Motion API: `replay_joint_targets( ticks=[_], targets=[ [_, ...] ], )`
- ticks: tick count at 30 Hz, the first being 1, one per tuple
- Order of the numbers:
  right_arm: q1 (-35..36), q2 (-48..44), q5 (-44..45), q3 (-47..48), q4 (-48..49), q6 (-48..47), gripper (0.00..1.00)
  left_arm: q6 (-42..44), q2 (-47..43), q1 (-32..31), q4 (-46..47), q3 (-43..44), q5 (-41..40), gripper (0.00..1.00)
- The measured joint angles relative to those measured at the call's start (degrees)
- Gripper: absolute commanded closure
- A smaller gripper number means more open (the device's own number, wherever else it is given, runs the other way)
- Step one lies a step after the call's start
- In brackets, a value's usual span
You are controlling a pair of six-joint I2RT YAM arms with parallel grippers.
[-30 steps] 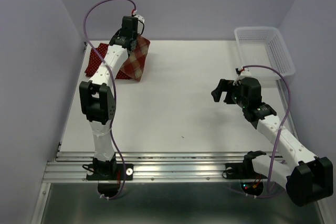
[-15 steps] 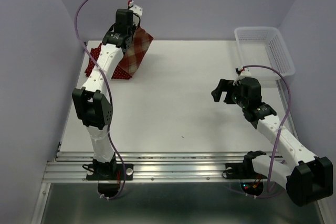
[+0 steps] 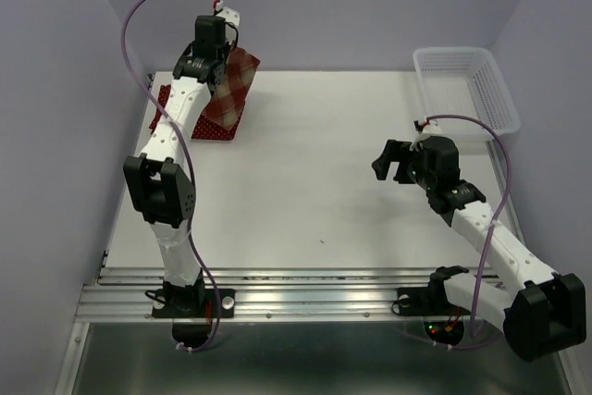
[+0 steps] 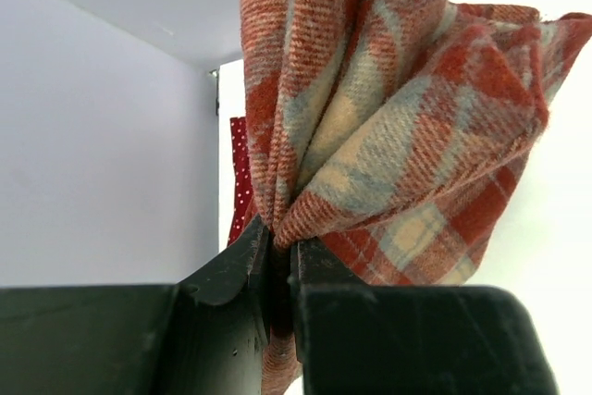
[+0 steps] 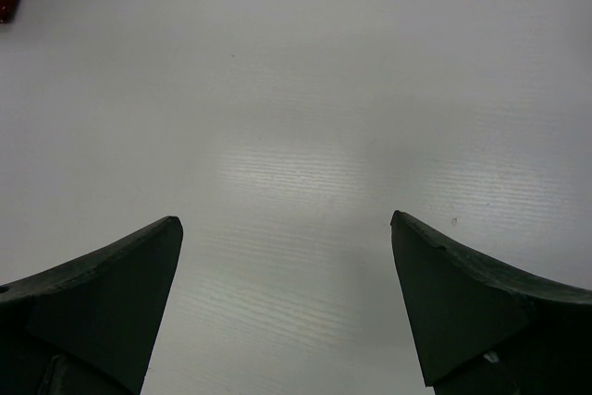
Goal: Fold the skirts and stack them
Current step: Neatly place the folded skirt to the corner
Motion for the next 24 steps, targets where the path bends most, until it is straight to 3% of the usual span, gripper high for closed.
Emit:
replay_joint_targets(
  ticks=[10,23,24],
  targets=[
    [0.0,0.26,0.02,0.0,0.04,0.0,0.0,-1.46,6.14,5.77,0.59,0.63,0.22,1.0],
    [0.0,2.01,0.92,0.0,0.02,0.0,0.0,-1.81,17.09,11.19,1.25,7.85,-0.22,1.0],
    [0.0,2.16,1.01,0.0,0.07,0.0,0.0,-1.92,17.4,11.63,1.36,8.13,-0.13,0.94]
  ],
)
